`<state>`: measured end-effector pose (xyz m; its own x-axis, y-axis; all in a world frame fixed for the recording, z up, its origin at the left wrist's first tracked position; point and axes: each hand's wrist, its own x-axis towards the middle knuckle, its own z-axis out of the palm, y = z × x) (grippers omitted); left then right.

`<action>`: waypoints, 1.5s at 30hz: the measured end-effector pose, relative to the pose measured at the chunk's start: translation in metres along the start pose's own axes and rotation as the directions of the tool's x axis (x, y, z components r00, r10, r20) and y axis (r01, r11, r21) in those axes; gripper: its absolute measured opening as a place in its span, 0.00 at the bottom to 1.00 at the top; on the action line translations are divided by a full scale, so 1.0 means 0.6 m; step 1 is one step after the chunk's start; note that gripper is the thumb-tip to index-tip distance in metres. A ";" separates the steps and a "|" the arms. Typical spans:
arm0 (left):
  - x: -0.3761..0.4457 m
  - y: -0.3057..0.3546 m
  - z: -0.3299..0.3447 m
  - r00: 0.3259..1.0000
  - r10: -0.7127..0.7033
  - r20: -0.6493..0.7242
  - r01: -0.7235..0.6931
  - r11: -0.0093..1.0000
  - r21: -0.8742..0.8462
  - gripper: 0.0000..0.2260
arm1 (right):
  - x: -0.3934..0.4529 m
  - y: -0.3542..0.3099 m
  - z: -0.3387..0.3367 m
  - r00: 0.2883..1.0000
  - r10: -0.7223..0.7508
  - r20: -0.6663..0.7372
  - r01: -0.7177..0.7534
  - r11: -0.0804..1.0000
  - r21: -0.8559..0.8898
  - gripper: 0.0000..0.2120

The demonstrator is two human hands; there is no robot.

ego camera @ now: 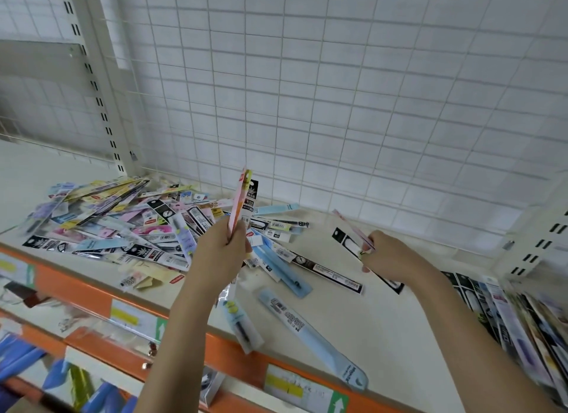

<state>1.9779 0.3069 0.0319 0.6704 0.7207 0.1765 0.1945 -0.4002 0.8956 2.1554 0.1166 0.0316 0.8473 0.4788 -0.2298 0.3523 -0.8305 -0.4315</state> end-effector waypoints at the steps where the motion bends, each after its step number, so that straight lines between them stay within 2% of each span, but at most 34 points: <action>1: 0.000 0.001 0.001 1.000 0.004 -0.007 -0.004 1.000 -0.003 0.16 | 0.000 -0.001 0.002 1.000 -0.001 -0.023 0.002 1.000 0.024 0.09; 5: -0.001 0.002 -0.003 1.000 0.030 -0.002 -0.030 0.999 -0.045 0.15 | 0.005 -0.019 0.020 0.997 -0.058 -0.043 0.057 0.998 -0.007 0.17; 6: -0.002 0.002 -0.007 0.999 0.040 -0.001 -0.040 0.997 -0.063 0.14 | 0.007 -0.025 0.026 0.997 -0.078 -0.025 0.078 0.997 -0.011 0.16; 8: -0.003 0.002 -0.016 0.999 0.041 -0.019 -0.043 0.995 -0.090 0.13 | 0.010 -0.038 0.037 0.993 -0.118 -0.001 0.118 0.993 0.000 0.05; 11: -0.007 -0.001 -0.034 0.997 0.055 -0.045 -0.060 0.992 -0.114 0.14 | 0.008 -0.058 0.057 0.986 -0.161 -0.034 0.161 0.987 0.007 0.04; 12: -0.009 -0.003 -0.040 0.996 0.073 -0.051 -0.078 0.991 -0.105 0.14 | 0.005 -0.063 0.063 0.984 -0.173 -0.051 0.173 0.985 -0.006 0.05; 15: -0.018 -0.013 -0.054 0.989 0.134 -0.056 -0.136 0.990 -0.031 0.16 | 0.000 -0.066 0.083 0.986 -0.166 -0.031 0.162 0.982 -0.097 0.18; 19: -0.024 -0.029 -0.061 0.992 0.123 -0.040 -0.119 0.990 0.081 0.17 | -0.003 -0.061 0.084 0.987 -0.154 0.042 0.158 0.975 -0.158 0.18; 23: -0.033 -0.041 -0.054 0.996 0.083 -0.020 -0.081 0.992 0.102 0.19 | -0.017 -0.042 0.067 0.987 -0.154 0.047 0.161 0.958 -0.237 0.19; 28: -0.045 -0.040 -0.032 0.997 0.080 -0.007 -0.079 0.989 0.125 0.19 | -0.051 -0.005 0.053 0.991 -0.110 -0.073 0.110 0.994 -0.010 0.12; 30: -0.050 -0.037 -0.022 0.996 0.082 0.017 -0.084 0.988 0.133 0.18 | -0.067 -0.001 0.054 0.990 -0.096 -0.104 0.099 0.995 0.031 0.07; 34: -0.057 -0.030 -0.008 0.994 0.105 0.038 -0.110 0.983 0.148 0.18 | -0.093 0.000 0.053 0.974 -0.116 -0.195 0.133 0.988 0.074 0.09; 39: -0.067 -0.036 -0.006 0.986 0.152 0.071 -0.162 0.970 0.183 0.18 | -0.116 -0.008 0.051 0.964 -0.192 -0.185 0.211 0.973 0.090 0.08; 45: -0.075 -0.047 -0.044 0.992 0.128 -0.012 -0.121 0.959 0.256 0.18 | -0.136 -0.036 0.076 0.958 -0.260 -0.120 0.275 0.951 0.137 0.07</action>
<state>1.9231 0.3006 0.0093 0.6813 0.6700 0.2949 0.2888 -0.6162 0.7327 2.0606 0.1083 0.0201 0.7680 0.6405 -0.0030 0.5139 -0.6191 -0.5938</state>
